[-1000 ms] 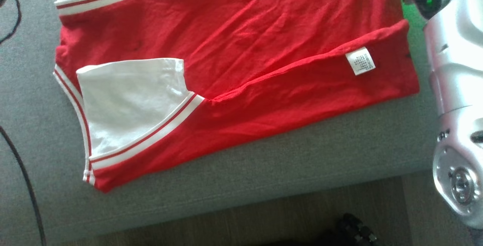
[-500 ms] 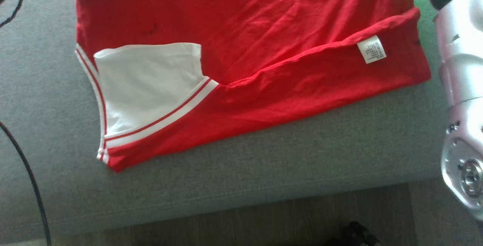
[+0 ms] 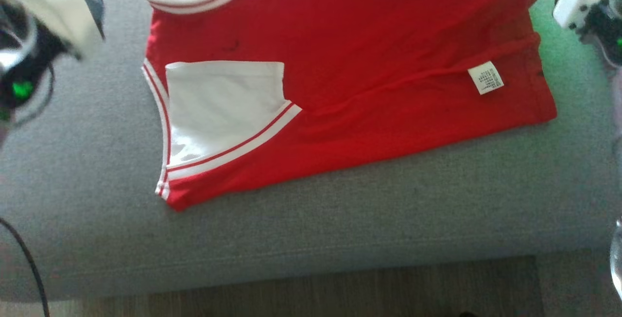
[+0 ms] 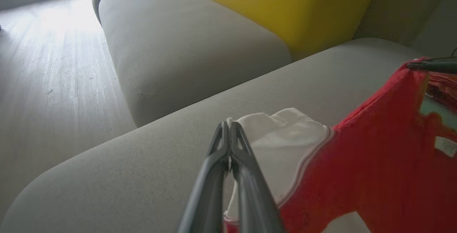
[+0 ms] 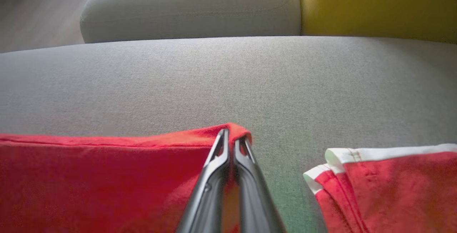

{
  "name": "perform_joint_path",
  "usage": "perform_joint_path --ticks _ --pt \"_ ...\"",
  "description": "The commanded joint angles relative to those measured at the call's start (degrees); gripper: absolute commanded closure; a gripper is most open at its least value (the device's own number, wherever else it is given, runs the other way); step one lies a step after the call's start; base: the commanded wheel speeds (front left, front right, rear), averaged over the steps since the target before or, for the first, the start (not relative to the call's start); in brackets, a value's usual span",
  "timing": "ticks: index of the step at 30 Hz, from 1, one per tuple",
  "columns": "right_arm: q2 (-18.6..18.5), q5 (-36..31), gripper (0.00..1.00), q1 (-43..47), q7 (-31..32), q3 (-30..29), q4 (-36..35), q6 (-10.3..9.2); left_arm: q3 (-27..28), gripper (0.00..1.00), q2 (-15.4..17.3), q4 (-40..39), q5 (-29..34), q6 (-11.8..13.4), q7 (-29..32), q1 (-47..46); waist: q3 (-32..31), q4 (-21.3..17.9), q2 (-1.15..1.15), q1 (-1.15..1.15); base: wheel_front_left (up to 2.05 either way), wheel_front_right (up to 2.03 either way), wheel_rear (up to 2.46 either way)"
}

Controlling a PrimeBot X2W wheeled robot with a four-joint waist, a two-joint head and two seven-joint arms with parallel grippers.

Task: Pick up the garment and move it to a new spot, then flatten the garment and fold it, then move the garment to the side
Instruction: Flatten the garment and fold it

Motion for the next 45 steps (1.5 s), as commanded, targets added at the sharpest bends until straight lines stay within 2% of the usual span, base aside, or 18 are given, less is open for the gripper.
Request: perform_joint_path --ticks 1,12,20,27,35,40,41,42,43,44,45 --pt "-0.74 1.14 1.0 1.09 0.94 0.66 -4.05 -0.02 3.49 1.0 3.94 -3.56 -0.8 1.05 -0.74 -0.01 -0.67 0.5 0.0 0.01 0.0 0.0 0.0" --pt "-4.07 3.75 1.0 13.41 8.78 -1.76 -18.05 -0.02 4.4 1.0 11.76 -22.76 -4.53 9.92 -1.1 15.18 -2.44 2.22 0.0 0.01 0.0 0.0 0.0" --pt "-4.62 1.99 1.0 20.38 14.25 -4.63 -25.05 -0.02 2.57 1.0 14.27 -31.79 -6.48 15.07 -1.39 24.91 -2.21 3.47 0.0 0.01 0.0 0.0 0.0" --pt "-4.95 0.85 1.0 23.85 16.98 -5.95 -28.35 -0.02 1.31 1.0 13.98 -32.97 -6.75 16.06 -2.5 28.21 -1.35 4.14 0.0 0.01 0.0 0.0 0.0" --pt "-4.14 -0.85 1.0 24.85 18.29 -5.44 -29.67 -0.02 -2.3 1.0 9.78 -29.82 -6.97 15.12 -2.69 30.45 -1.16 3.8 0.0 0.01 0.0 0.0 0.0" --pt "-3.92 -1.57 0.84 24.69 18.19 -4.46 -28.6 -0.02 -4.41 1.0 7.08 -26.55 -5.52 15.31 -3.31 31.14 -1.73 3.43 0.0 0.01 0.0 0.0 0.0" --pt "-3.84 -1.54 0.76 24.8 18.15 -4.4 -28.19 -0.02 -4.69 1.0 6.69 -25.88 -5.17 15.49 -3.53 31.27 -1.91 3.4 0.0 0.01 0.0 0.0 0.0" --pt "-3.85 -1.53 0.53 24.91 18.01 -4.36 -27.8 -0.02 -5.05 1.0 6.33 -25.15 -5.13 15.72 -3.41 31.54 -2.11 3.4 0.0 0.01 0.0 0.0 0.0" --pt "-3.98 -1.66 0.02 25.01 17.7 -4.45 -27.43 -0.02 -5.25 0.92 6.01 -24.42 -5.07 16.15 -3.35 31.79 -2.34 3.42 0.0 0.01 0.0 0.0 0.0" --pt "-4.05 -1.88 0.0 25.06 17.18 -4.75 -27.08 -0.02 -5.39 0.62 5.69 -23.89 -4.86 16.48 -3.56 31.96 -2.59 3.44 0.0 0.01 0.0 0.0 0.0" --pt "-4.12 -2.05 0.0 25.16 16.73 -4.92 -26.74 -0.02 -5.28 0.14 5.19 -23.48 -4.98 16.88 -4.05 32.23 -2.91 3.49 0.0 0.01 0.0 0.0 0.0"
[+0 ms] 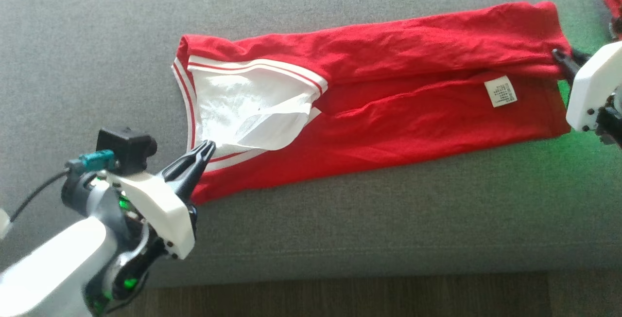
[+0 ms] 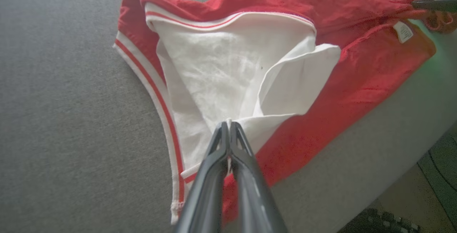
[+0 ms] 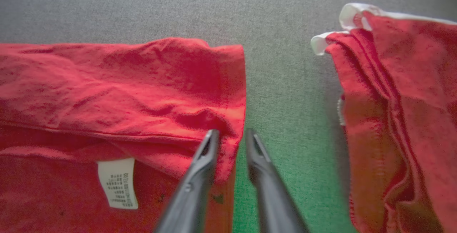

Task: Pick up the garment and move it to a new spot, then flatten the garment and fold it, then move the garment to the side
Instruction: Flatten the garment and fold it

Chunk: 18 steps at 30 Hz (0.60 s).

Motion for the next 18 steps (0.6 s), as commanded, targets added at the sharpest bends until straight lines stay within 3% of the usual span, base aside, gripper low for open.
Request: perform_joint_path --ticks 1,6,10,15,18 --pt "-0.81 -0.18 0.0 0.64 -0.6 -0.03 -1.84 -0.02 2.61 0.0 1.49 -1.21 0.22 0.35 -0.94 -0.93 -0.45 0.08 0.0 0.0 0.0 0.0 0.0" --pt "-0.05 0.71 0.0 1.89 -3.69 -1.7 -1.55 -0.02 4.18 0.0 -0.57 -0.56 -0.42 3.19 -5.09 1.41 -2.81 0.21 0.0 0.0 0.0 0.0 0.0" --pt "2.33 1.32 0.0 3.85 -7.8 -3.7 -2.98 -0.02 6.43 0.0 -2.85 -0.57 -0.1 7.3 -10.76 3.99 -5.2 0.14 0.0 0.0 0.0 0.0 0.0" --pt "6.57 -1.66 0.0 8.82 -15.33 -5.46 -7.39 -0.02 8.92 0.0 -6.12 -0.76 1.36 12.54 -16.34 8.06 -8.16 0.23 0.0 0.0 0.0 0.0 0.0" --pt "10.52 -3.15 0.0 12.43 -18.53 -5.66 -10.51 -0.02 10.33 0.0 -8.69 -1.38 2.59 14.43 -17.52 10.75 -9.29 0.12 0.0 0.0 0.0 0.0 0.0"
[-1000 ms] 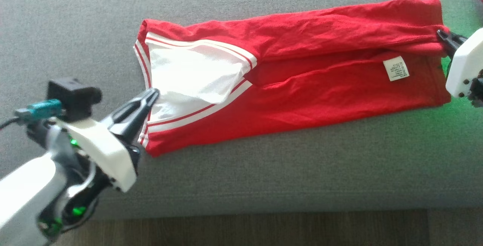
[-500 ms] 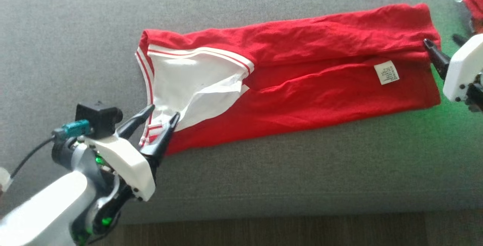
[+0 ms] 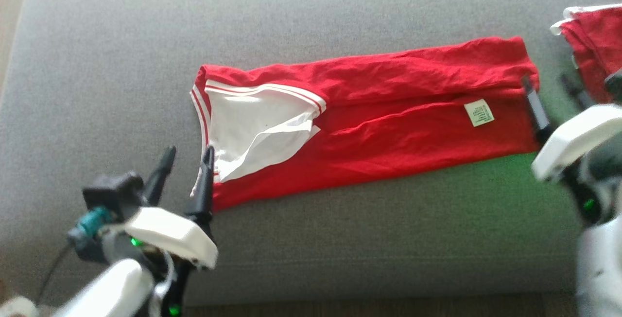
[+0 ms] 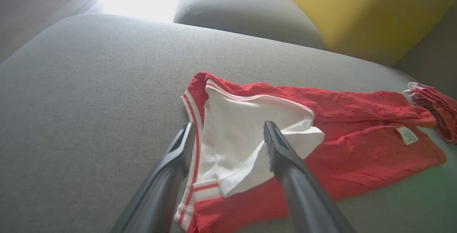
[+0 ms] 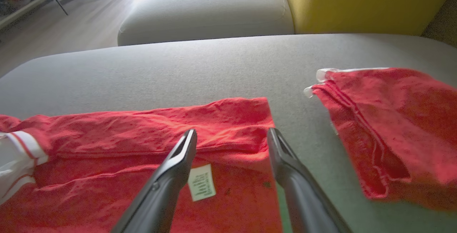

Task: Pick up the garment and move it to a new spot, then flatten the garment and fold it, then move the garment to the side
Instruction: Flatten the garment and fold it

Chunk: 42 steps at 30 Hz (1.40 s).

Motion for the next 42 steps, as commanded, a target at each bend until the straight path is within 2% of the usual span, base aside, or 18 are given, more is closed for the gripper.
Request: perform_joint_path --ticks 1,4,8,13,20,30,36,42 --pt "1.88 -0.93 0.0 1.6 -1.76 1.08 -3.59 -0.02 3.37 0.0 -0.15 -1.89 1.72 0.94 -0.91 0.07 -1.07 -0.09 0.0 0.01 0.0 0.0 0.0" --pt "4.38 -1.42 0.0 4.84 -3.47 0.95 -5.21 -0.02 5.18 0.0 -3.39 -2.3 4.82 1.95 -1.16 2.52 -2.2 -0.17 0.0 0.01 0.0 0.0 0.0" --pt "5.6 -0.64 0.0 7.83 -4.92 0.09 -4.63 -0.02 8.16 0.0 -7.48 -2.7 10.51 2.12 -1.2 5.96 -3.79 -0.39 0.0 0.01 0.0 0.0 0.0" --pt "5.71 1.75 0.0 8.5 -7.79 -1.38 -0.2 -0.02 9.48 0.0 -9.99 -1.86 16.38 1.38 -1.21 8.66 -5.4 -0.38 0.0 0.01 0.0 0.0 0.0" --pt "5.73 1.22 0.0 4.67 -10.49 -2.72 6.89 -0.02 10.62 0.0 -12.13 -1.25 19.77 -0.34 -1.22 9.96 -5.26 -0.65 0.0 0.01 0.0 0.0 0.0" --pt "5.73 -9.51 0.0 -9.98 -13.03 -8.1 21.26 -0.02 9.11 0.0 -14.97 1.61 22.55 -4.85 -1.22 6.63 0.08 0.58 0.0 0.01 0.0 0.0 0.0" --pt "5.74 -17.33 0.0 -15.52 -11.09 -12.51 28.06 -0.02 9.83 0.0 -16.8 3.25 23.3 -6.79 -1.22 4.76 2.53 1.46 0.0 0.01 0.0 0.0 0.0" --pt "5.74 -20.35 0.0 -17.75 -8.63 -13.08 33.66 -0.02 11.64 0.0 -18.24 4.06 23.55 -8.58 -1.22 4.53 3.17 1.65 0.0 0.01 0.0 0.0 0.0"
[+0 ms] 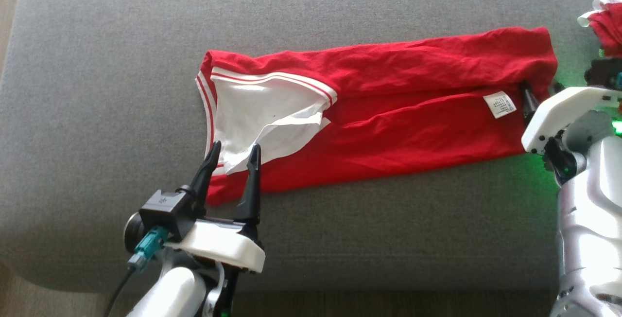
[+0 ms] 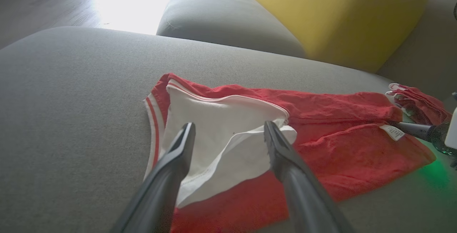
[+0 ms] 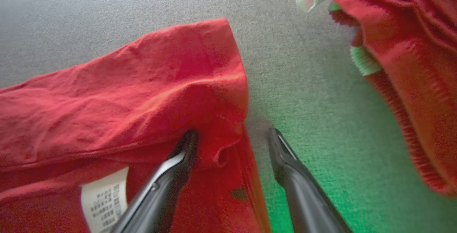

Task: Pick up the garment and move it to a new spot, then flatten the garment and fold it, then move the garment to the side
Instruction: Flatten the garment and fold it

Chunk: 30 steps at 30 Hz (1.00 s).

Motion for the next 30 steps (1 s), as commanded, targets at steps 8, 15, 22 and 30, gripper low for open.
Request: perform_joint_path --ticks 8,15,22,30 --pt "0.39 -0.75 1.0 -0.22 3.56 1.55 1.57 -0.02 4.72 0.0 -0.32 -1.48 1.94 -1.58 -0.69 -1.68 -0.52 -0.58 0.0 -0.01 0.0 0.0 0.0" --pt "0.39 1.25 1.0 1.73 2.38 2.22 -2.34 -0.02 5.25 0.0 -0.25 -1.35 2.99 -2.03 -0.69 -0.86 -0.71 -1.58 0.0 -0.01 0.0 0.0 0.0" --pt "0.3 1.17 1.0 3.63 3.02 2.18 -8.51 -0.02 6.13 0.0 0.24 -1.66 3.38 -1.98 -0.69 -0.77 -0.59 -2.2 0.0 -0.01 0.0 0.0 0.0" --pt "-1.89 3.66 1.0 5.82 7.48 4.38 -18.62 -0.02 6.19 0.0 0.17 -1.64 3.52 -1.9 -0.69 -0.31 -1.15 -3.33 0.0 -0.01 0.0 0.0 0.0"
